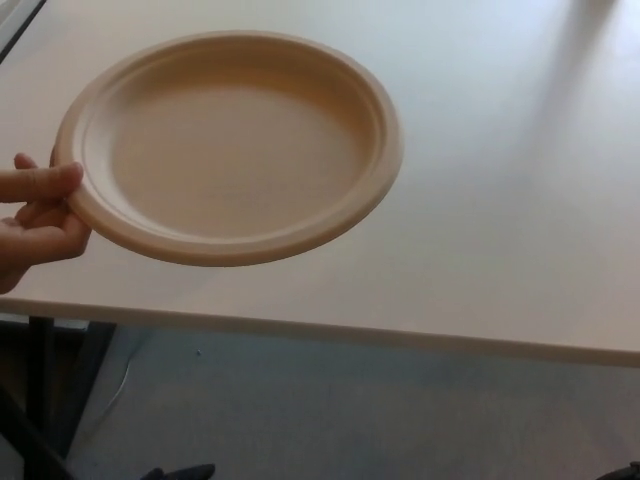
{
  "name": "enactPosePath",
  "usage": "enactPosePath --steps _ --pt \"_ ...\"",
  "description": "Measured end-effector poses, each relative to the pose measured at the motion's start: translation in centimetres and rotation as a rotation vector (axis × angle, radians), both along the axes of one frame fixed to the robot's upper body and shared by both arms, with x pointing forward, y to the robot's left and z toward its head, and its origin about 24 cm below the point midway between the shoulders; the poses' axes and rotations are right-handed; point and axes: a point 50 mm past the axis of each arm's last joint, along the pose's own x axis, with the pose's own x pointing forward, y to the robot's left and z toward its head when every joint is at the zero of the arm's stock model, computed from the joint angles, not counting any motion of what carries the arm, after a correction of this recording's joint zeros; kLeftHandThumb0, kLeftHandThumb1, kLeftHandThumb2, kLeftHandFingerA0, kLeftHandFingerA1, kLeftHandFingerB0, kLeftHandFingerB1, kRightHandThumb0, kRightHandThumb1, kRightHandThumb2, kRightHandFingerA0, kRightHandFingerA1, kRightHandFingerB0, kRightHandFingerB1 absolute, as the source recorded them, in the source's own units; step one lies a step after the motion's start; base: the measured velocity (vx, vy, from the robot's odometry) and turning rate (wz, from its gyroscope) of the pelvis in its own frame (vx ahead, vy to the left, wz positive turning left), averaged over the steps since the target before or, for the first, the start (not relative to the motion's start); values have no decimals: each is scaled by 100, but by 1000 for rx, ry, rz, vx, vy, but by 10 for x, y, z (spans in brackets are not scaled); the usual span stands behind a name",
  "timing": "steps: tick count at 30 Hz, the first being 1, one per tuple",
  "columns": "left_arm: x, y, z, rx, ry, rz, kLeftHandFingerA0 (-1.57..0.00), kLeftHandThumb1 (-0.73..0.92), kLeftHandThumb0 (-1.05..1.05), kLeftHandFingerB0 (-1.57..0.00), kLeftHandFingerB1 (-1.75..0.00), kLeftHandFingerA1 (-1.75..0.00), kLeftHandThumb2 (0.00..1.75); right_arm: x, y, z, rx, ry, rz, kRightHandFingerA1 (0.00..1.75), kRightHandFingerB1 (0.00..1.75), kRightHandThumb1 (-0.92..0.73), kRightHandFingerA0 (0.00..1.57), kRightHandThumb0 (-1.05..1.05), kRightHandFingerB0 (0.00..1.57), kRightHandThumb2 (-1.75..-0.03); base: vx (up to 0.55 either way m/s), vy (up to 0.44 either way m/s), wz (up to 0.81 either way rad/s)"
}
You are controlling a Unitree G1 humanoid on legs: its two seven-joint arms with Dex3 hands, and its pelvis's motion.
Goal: A person passes a plate to the robot and the robot grabs it with its left hand and places it at the centre of the table infront of it
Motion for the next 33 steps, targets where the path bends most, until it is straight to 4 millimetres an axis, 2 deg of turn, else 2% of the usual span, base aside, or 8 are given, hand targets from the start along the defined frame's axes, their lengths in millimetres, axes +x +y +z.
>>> enactPosePath --steps 8,10,17,19,20,25,30,33 --pt "-15 -30 59 -86 -260 -130 -27 41 -56 -16 -37 -47 69 -4 0 -3 -5 18 7 84 51 -66 77 -60 51 -60 0 0 0" --pt "-17 -34 72 -101 -320 -154 -25 42 -59 -16 -38 -44 71 -4 0 -3 -6 21 7 75 50 -67 71 -56 52 -60 0 0 0" --pt "-25 -46 135 -135 -666 -242 -26 40 -58 -19 -38 -45 69 -6 0 -4 -8 32 7 70 50 -67 66 -55 52 -60 0 0 0" --pt "-27 -47 142 -142 -712 -245 -27 40 -58 -21 -39 -45 70 -6 0 -4 -8 32 8 69 50 -67 66 -54 52 -60 0 0 0" --pt "-27 -47 143 -145 -727 -244 -34 45 -50 -35 -31 -39 54 -6 0 -4 -8 32 8 66 49 -67 64 -54 50 -60 0 0 0" --pt "-27 -49 151 -170 -820 -229 -29 45 -48 -32 -31 -38 53 -6 0 -4 -7 28 13 69 49 -65 65 -56 47 -60 0 0 0" --pt "-25 -50 158 -191 -914 -209 -37 45 -53 -43 -34 -41 54 -5 -1 -3 -8 27 16 67 50 -66 65 -54 49 -59 0 0 0" --pt "-23 -50 162 -184 -967 -188 -36 48 -56 -40 -33 -42 55 -5 -1 -3 -9 26 19 67 50 -65 66 -55 50 -59 0 0 0"
